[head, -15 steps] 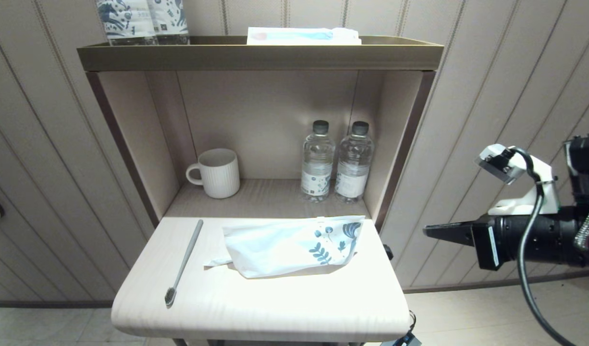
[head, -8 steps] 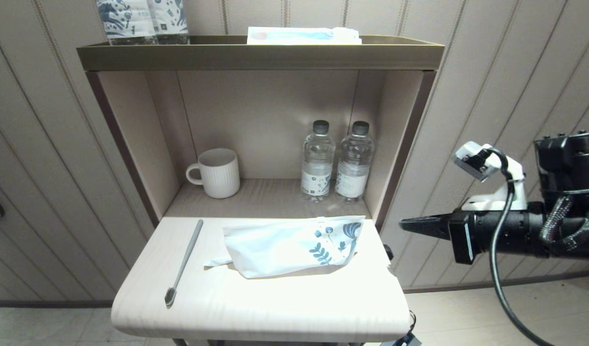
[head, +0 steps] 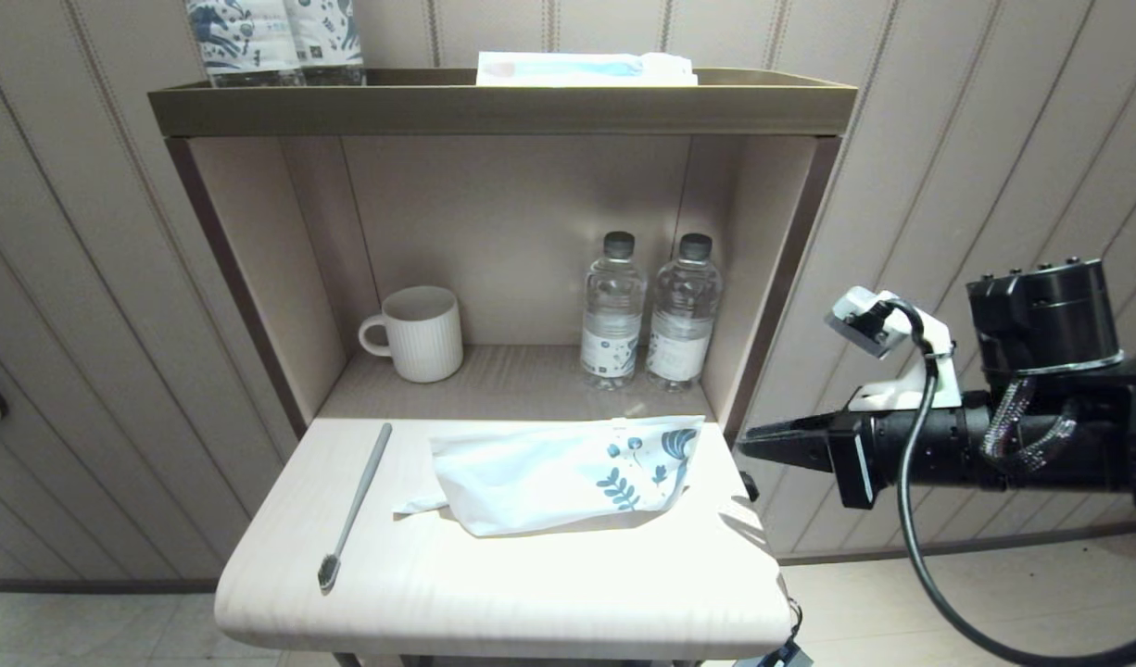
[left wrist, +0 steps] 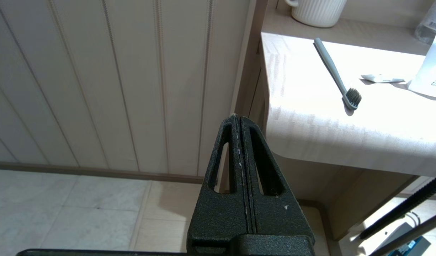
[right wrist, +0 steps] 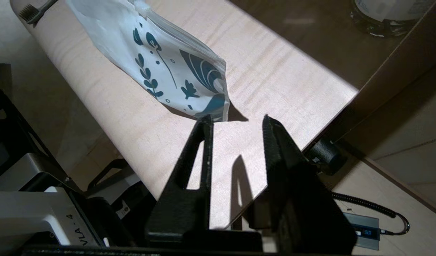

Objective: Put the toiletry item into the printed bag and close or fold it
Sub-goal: Pick up the storage bag

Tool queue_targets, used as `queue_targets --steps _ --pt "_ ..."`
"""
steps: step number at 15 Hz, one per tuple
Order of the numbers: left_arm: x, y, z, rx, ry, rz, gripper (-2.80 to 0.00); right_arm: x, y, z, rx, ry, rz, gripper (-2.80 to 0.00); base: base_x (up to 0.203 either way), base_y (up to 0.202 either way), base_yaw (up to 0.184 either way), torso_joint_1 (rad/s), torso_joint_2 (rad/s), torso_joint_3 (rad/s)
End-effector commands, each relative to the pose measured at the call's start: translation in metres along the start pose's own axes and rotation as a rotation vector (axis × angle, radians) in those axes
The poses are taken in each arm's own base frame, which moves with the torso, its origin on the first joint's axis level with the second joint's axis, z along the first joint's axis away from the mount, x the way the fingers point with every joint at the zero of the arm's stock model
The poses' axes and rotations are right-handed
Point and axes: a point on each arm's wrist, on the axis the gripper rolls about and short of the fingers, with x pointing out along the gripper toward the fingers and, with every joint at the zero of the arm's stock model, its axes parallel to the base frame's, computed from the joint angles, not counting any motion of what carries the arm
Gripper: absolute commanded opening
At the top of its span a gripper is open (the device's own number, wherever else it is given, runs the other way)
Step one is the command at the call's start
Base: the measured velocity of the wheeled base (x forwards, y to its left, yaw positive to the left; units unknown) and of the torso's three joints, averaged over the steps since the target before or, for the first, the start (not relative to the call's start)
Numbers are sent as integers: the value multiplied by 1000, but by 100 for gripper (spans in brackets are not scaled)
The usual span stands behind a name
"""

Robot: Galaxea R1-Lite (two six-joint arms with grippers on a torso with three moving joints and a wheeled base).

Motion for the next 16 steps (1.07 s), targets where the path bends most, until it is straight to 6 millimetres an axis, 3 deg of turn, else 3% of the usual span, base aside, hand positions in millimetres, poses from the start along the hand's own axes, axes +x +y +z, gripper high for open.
queue_targets --steps 1,5,8,16 --pt "0 0 0 -1 1 1 -280 2 -2 2 -7 -3 -1 0 0 0 0 0 0 0" --pt "0 0 0 -1 1 1 -280 19 -7 -4 -32 34 50 0 0 0 0 0 0 0" --pt "0 0 0 -1 0 1 -280 24 -8 -5 -31 21 219 0 0 0 0 0 0 0" --pt "0 0 0 -1 0 1 -280 63 -31 -1 -139 34 234 0 0 0 0 0 0 0"
